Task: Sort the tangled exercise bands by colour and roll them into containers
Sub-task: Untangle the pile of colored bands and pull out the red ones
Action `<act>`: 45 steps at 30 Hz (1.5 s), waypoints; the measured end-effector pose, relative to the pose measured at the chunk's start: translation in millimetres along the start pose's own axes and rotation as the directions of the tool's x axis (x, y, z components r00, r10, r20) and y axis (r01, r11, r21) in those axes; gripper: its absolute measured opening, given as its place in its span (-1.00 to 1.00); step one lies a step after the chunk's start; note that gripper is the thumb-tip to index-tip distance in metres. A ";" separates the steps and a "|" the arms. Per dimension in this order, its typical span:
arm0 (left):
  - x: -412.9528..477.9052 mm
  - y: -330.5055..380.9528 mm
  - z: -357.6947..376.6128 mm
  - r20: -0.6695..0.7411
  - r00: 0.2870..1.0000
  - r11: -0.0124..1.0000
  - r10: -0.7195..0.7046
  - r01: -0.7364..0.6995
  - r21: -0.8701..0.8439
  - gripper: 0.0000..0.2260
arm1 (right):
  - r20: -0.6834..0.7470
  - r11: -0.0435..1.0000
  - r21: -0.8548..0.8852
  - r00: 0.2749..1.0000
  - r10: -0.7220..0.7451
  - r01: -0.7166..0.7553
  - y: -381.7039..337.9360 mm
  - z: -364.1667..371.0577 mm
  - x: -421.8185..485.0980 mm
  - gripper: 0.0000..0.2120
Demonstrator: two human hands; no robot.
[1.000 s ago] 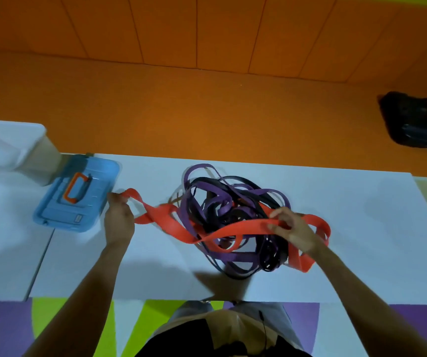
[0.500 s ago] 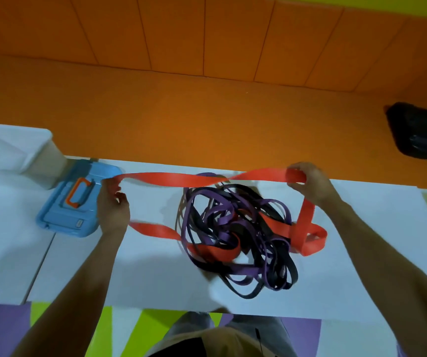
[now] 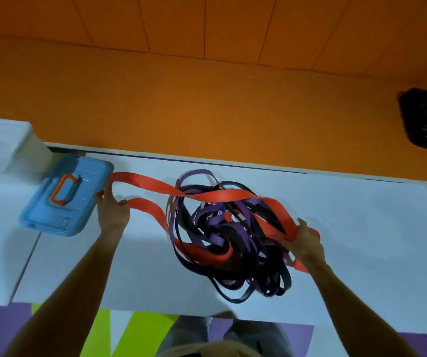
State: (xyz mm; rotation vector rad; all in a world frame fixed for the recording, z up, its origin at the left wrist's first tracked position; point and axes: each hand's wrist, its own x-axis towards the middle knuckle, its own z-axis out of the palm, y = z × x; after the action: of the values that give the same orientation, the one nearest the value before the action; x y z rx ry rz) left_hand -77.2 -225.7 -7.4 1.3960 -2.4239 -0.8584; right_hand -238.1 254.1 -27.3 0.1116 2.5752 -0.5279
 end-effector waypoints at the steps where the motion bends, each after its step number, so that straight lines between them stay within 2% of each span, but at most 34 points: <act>1: 1.2 1.2 1.5 0.010 1.000 1.000 -0.022 0.022 -0.010 -0.34 | -0.001 1.000 -0.017 1.000 -0.020 0.020 3.6 -1.4 -3.0 -0.16; 2: 3.6 2.4 2.9 0.023 0.999 0.999 -0.040 0.041 -0.018 -0.33 | 0.007 0.999 0.014 0.999 -0.033 0.033 5.1 -4.4 -5.3 -0.29; 4: 9.5 7.3 3.6 0.026 0.998 0.997 -0.063 0.064 -0.035 -0.30 | 0.037 0.973 0.228 0.998 -0.057 0.047 1.1 -17.4 -5.0 -0.47; 6: 15.6 14.2 1.8 -0.017 0.998 0.997 -0.059 0.058 -0.040 -0.18 | 0.005 0.923 0.367 0.992 -0.128 0.117 -1.6 -36.3 6.2 -0.51; 9: 26.2 26.0 -2.3 -0.066 0.996 0.997 -0.060 0.056 -0.061 -0.08 | -0.078 0.910 0.305 0.960 -0.270 0.281 -8.3 -65.5 34.1 -0.58; 12: 36.6 32.8 -3.1 -0.081 0.994 0.996 -0.076 0.072 -0.060 -0.09 | -0.207 0.909 0.121 0.906 -0.371 0.399 -11.4 -82.9 74.0 -0.57; 15: 38.6 37.4 2.9 0.016 0.998 0.998 -0.066 0.066 0.006 -0.10 | -0.284 0.899 -0.088 0.854 -0.436 0.429 -21.1 -89.6 110.6 -0.54; 19: 29.4 34.1 18.9 0.205 0.978 0.976 -0.048 0.003 0.217 -0.22 | -0.199 0.910 -0.171 0.891 -0.408 0.378 -32.6 -79.9 142.7 -0.53; 23: 18.0 25.0 32.3 0.174 0.982 0.960 -0.075 0.024 0.278 -0.38 | -0.106 0.866 -0.212 0.870 -0.482 0.454 -26.4 -56.1 166.3 -0.51; 26: 10.7 14.0 44.7 0.129 0.991 0.910 -0.042 -0.015 0.414 -0.44 | -0.098 0.863 -0.213 0.868 -0.486 0.459 -18.6 -38.5 179.3 -0.53; 28: 3.2 10.1 54.4 0.134 0.991 0.869 0.014 -0.078 0.489 -0.40 | -0.075 0.878 -0.203 0.887 -0.456 0.434 -12.0 -27.5 183.8 -0.46; 30: -9.2 5.8 66.0 0.203 0.975 0.832 0.086 -0.182 0.524 -0.39 | -0.048 0.891 -0.184 0.902 -0.430 0.415 -8.4 -21.0 179.1 -0.29; 32: -25.7 2.8 77.5 0.280 0.944 0.818 0.177 -0.299 0.492 -0.41 | -0.054 0.908 -0.163 0.916 -0.398 0.385 -8.8 -18.5 162.8 -0.23; 35: -53.4 15.9 87.1 0.319 0.882 0.844 0.346 -0.441 0.304 -0.58 | -0.152 0.897 -0.132 0.886 -0.438 0.421 -10.0 -12.8 124.7 -0.34; 37: -72.3 24.7 87.7 0.378 0.875 0.926 0.303 -0.365 0.102 -0.71 | -0.231 0.859 -0.075 0.829 -0.510 0.507 -7.8 -3.9 95.9 -0.54; 39: -83.2 20.4 85.1 0.484 0.857 0.963 0.176 -0.252 0.095 -0.73 | -0.176 0.796 -0.061 0.778 -0.603 0.603 -3.6 7.1 66.8 -0.61; 41: -86.4 6.8 82.1 0.524 0.839 0.970 0.146 -0.227 0.093 -0.80 | -0.074 0.757 -0.131 0.755 -0.651 0.640 1.6 16.7 44.2 -0.65; 43: -86.9 -0.1 76.0 0.558 0.806 0.960 0.196 -0.275 0.060 -0.88 | -0.005 0.794 -0.157 0.803 -0.595 0.587 10.8 22.7 32.7 -0.62; 45: -85.0 -10.3 71.9 0.611 0.731 0.922 0.304 -0.386 0.003 -0.84 | 0.023 0.864 -0.111 0.871 -0.491 0.491 18.8 21.4 25.7 -0.61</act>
State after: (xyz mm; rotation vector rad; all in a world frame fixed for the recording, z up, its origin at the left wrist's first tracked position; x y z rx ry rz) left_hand -57.7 -130.7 -63.0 0.6954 -3.1236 -1.1979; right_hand -247.2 262.6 -63.5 -0.6029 2.6263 -0.5548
